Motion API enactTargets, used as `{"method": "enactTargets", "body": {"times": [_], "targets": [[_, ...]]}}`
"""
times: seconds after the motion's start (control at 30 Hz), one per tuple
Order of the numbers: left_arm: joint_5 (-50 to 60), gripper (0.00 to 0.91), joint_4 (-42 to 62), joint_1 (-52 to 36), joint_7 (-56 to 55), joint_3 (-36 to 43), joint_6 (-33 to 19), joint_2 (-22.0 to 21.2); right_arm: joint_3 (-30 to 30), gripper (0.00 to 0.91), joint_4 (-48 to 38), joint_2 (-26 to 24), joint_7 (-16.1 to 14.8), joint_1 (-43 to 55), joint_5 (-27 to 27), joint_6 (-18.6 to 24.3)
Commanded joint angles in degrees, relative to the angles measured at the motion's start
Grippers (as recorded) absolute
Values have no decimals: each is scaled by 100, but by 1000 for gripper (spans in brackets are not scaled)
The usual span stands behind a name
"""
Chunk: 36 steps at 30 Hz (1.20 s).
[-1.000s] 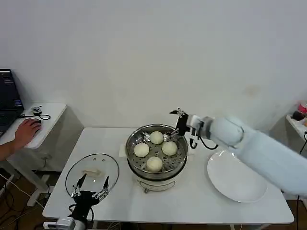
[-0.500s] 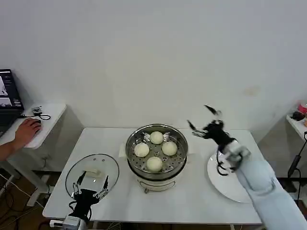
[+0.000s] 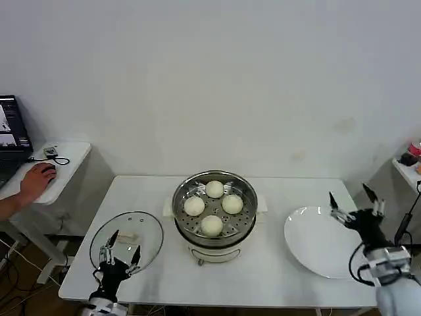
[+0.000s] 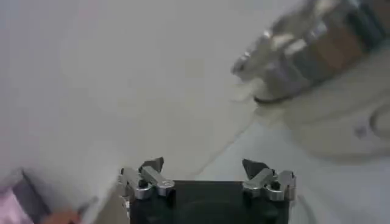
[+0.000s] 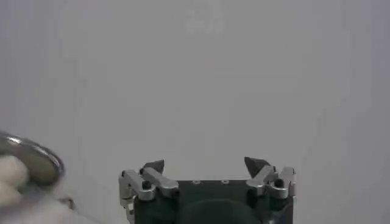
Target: Take steamed baozi put them in steamer then cover it.
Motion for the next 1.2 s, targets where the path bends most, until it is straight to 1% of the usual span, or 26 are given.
{"method": "enactTargets", "body": {"times": [0.03,0.17,0.47,0.77,1.2], "targets": [[2086,907,1143,-653,-29,-19,-5,381,815,907,224,406,19,-817,155,190],[2131,907,1386,-802,33,-70,60,545,928,907,350,442,16,-949,289,182],[2118,907,1784,-1167,-9,-16,79,815,1038,907,359,568,19,-1082,268,286],[2114,907,1779,-1437,41,138,98,891,1000,907,408,702,12,-1123,170,318],[2113,907,2130,-1675,50,285,77,913,1107,907,494,742,-19,-1226,195,335]]}}
